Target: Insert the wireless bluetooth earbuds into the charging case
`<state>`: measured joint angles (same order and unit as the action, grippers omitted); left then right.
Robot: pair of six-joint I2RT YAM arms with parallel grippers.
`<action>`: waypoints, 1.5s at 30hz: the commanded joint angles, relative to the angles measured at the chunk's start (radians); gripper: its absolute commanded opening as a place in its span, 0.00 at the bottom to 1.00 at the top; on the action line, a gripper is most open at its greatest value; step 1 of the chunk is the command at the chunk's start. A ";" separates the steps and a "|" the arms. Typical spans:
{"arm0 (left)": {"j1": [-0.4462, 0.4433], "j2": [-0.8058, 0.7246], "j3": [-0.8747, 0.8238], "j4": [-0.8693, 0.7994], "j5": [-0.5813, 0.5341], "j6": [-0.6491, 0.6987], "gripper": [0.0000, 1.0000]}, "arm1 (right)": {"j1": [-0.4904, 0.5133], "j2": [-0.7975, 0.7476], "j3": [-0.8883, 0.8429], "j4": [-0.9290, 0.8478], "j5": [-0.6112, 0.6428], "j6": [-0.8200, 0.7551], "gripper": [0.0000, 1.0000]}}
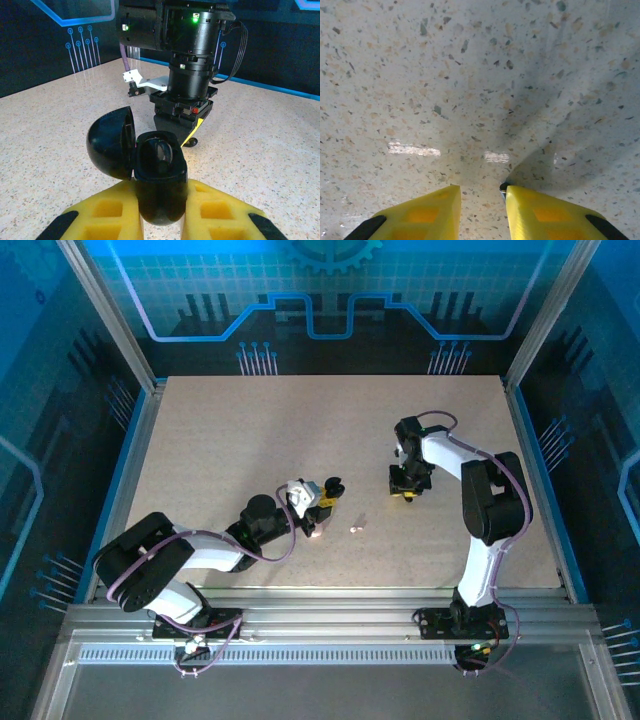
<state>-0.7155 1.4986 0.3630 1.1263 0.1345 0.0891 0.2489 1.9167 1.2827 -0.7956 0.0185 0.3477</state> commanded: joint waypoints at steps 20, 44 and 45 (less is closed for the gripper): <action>0.005 -0.029 -0.014 0.017 -0.001 0.024 0.08 | 0.086 -0.195 -0.032 -0.149 0.039 -0.177 0.30; 0.006 -0.050 -0.003 -0.019 0.002 0.028 0.08 | 0.115 -0.018 0.030 -0.195 0.026 -0.519 0.34; 0.005 -0.050 -0.002 -0.020 0.003 0.026 0.08 | 0.116 -0.015 0.030 -0.197 0.020 -0.522 0.34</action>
<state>-0.7155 1.4704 0.3550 1.1027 0.1345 0.0891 0.3534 1.8790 1.2881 -0.9546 0.0708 -0.1383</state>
